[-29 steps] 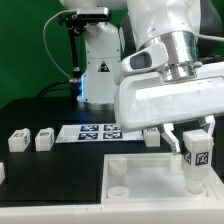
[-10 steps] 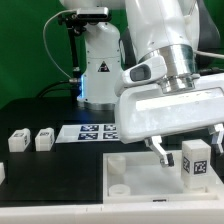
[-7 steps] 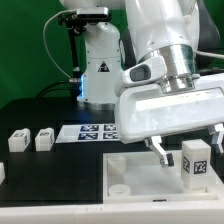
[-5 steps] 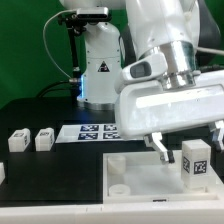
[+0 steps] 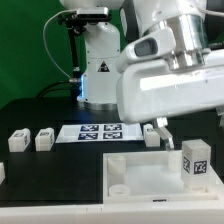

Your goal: Assemble one leg

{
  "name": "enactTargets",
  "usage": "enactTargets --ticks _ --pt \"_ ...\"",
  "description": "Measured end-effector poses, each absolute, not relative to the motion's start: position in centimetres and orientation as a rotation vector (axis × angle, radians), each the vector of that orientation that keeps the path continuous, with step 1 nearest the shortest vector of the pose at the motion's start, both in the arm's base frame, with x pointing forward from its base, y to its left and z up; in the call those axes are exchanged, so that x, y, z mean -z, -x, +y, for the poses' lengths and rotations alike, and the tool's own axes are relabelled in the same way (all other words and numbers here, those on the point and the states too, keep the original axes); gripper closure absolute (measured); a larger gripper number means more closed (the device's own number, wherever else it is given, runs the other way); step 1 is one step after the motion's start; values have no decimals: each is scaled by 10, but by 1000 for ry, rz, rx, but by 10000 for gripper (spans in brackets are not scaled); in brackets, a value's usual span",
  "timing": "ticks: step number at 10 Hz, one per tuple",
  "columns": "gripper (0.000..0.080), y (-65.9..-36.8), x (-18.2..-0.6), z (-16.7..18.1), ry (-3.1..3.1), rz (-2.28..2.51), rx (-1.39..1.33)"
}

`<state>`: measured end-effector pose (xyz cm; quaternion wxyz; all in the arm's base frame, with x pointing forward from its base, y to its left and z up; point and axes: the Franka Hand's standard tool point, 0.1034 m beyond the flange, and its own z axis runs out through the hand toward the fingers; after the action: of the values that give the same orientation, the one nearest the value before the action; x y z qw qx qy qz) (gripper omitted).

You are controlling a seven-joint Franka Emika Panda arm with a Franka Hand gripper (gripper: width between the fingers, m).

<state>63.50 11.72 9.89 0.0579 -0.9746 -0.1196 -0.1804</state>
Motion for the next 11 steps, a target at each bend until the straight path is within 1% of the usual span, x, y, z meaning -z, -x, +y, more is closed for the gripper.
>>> enactTargets --ticks 1,2,3,4,5,6,8,10,11 --pt "151 -633 -99 121 2970 -366 339" --pt "151 -632 -99 123 2972 -375 207" --pt "151 -628 -93 124 2969 -378 76" --pt "151 -616 -89 127 2958 -366 -157" --pt "151 -629 -86 127 2960 -353 -65" --pt "151 -620 -81 126 2964 -351 -60" --pt "151 -621 -77 117 2970 -348 -55" --pt "151 -621 -77 117 2970 -349 -56" --pt "271 -621 -77 117 2970 -349 -56"
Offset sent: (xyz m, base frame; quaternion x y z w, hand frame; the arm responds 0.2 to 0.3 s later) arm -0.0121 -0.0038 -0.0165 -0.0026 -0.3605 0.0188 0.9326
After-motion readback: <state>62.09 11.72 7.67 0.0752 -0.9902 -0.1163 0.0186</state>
